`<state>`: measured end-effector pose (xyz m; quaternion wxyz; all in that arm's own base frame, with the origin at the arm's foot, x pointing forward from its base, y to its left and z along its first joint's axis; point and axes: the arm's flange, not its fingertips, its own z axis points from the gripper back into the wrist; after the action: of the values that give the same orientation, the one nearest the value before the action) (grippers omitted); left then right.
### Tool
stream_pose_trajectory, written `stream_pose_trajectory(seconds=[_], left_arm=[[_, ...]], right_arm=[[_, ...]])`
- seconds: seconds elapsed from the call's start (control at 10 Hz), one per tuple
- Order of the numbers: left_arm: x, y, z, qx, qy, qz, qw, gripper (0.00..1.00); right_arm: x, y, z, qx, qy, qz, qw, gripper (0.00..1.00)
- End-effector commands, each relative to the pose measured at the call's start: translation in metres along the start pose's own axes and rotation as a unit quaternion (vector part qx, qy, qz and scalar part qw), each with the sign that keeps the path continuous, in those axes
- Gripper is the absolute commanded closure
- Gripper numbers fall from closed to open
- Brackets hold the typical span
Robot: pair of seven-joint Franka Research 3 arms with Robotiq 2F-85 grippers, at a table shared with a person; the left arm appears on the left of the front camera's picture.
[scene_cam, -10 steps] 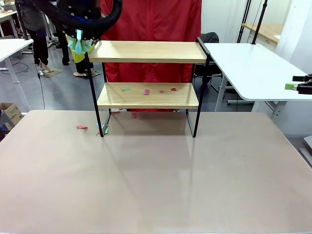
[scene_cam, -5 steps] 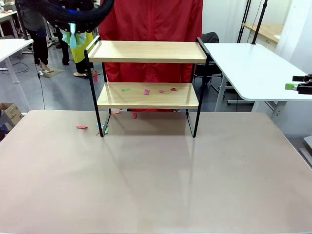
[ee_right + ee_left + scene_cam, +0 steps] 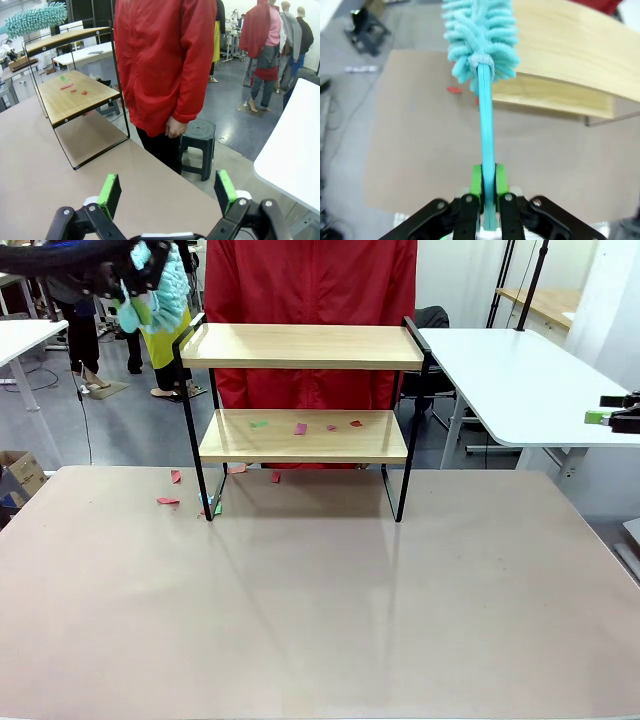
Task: Clean the shelf.
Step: Clean the specific section of the Shelf indicated by the human with the Duster.
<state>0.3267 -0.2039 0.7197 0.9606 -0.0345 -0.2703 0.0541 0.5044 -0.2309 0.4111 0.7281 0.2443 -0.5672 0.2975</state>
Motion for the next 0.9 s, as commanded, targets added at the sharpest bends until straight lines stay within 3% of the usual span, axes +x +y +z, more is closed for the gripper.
stream_pose_trajectory(seconds=[0.0, 0.4, 0.8], left_arm=[[-0.019, 0.038, 0.009, -0.109, 0.015, -0.053, 0.992, 0.87], [-0.032, 0.074, 0.024, -0.261, 0.022, -0.137, 0.955, 0.87], [-0.037, 0.075, 0.029, -0.327, 0.053, -0.331, 0.884, 0.87]], right_arm=[[0.005, 0.003, -0.002, -0.008, 0.008, -0.005, 1.0, 0.0], [0.005, 0.003, -0.002, -0.008, 0.008, -0.005, 1.0, 0.0], [0.005, 0.003, -0.002, -0.008, 0.008, -0.005, 1.0, 0.0]])
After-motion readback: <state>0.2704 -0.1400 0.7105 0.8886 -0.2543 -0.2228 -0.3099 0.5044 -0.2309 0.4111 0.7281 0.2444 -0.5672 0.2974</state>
